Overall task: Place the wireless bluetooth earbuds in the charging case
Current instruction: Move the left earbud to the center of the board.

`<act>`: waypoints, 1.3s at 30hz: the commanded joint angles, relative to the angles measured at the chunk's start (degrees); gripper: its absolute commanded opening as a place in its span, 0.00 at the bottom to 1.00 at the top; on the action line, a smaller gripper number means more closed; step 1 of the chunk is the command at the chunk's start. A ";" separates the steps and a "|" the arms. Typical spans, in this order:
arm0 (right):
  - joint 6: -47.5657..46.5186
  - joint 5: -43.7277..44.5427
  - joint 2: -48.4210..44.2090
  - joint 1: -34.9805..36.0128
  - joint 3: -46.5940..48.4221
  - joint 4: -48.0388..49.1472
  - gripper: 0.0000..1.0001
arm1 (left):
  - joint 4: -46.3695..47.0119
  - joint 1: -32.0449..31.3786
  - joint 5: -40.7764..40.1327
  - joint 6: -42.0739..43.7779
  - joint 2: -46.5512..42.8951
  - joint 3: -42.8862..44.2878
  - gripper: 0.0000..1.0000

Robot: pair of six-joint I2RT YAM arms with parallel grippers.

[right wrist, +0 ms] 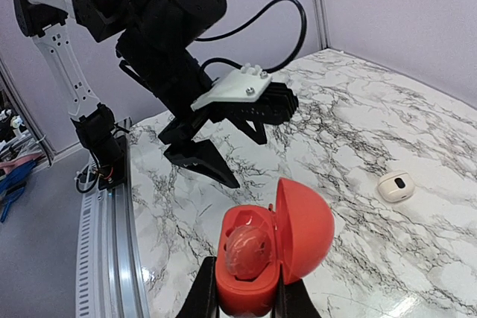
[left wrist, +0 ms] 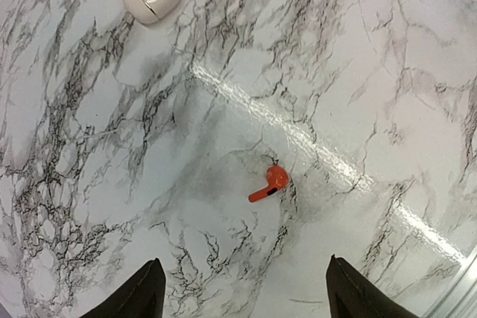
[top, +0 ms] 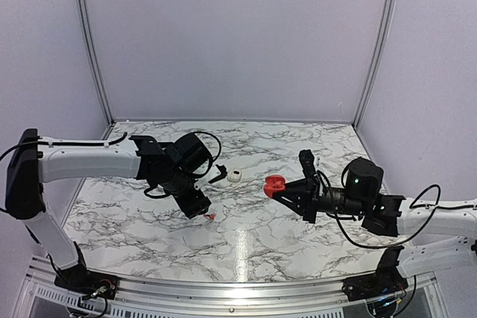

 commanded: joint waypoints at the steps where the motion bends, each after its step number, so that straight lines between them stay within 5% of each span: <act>1: 0.31 0.40 -0.68 -0.46 0.18 -1.69 0.00 | -11.19 0.12 -1.18 6.84 5.54 6.07 0.73; 9: 0.26 -0.03 -0.75 -0.42 0.09 -1.27 0.00 | -15.62 0.07 -0.90 10.82 15.77 12.64 0.62; 20: 0.76 0.03 -1.33 -0.50 -0.15 -1.03 0.00 | -15.78 0.12 -1.31 12.19 24.33 19.76 0.66; 39: 0.52 0.39 -1.19 -0.50 0.08 -1.14 0.00 | -15.09 8.65 -4.73 1.41 31.28 24.81 0.65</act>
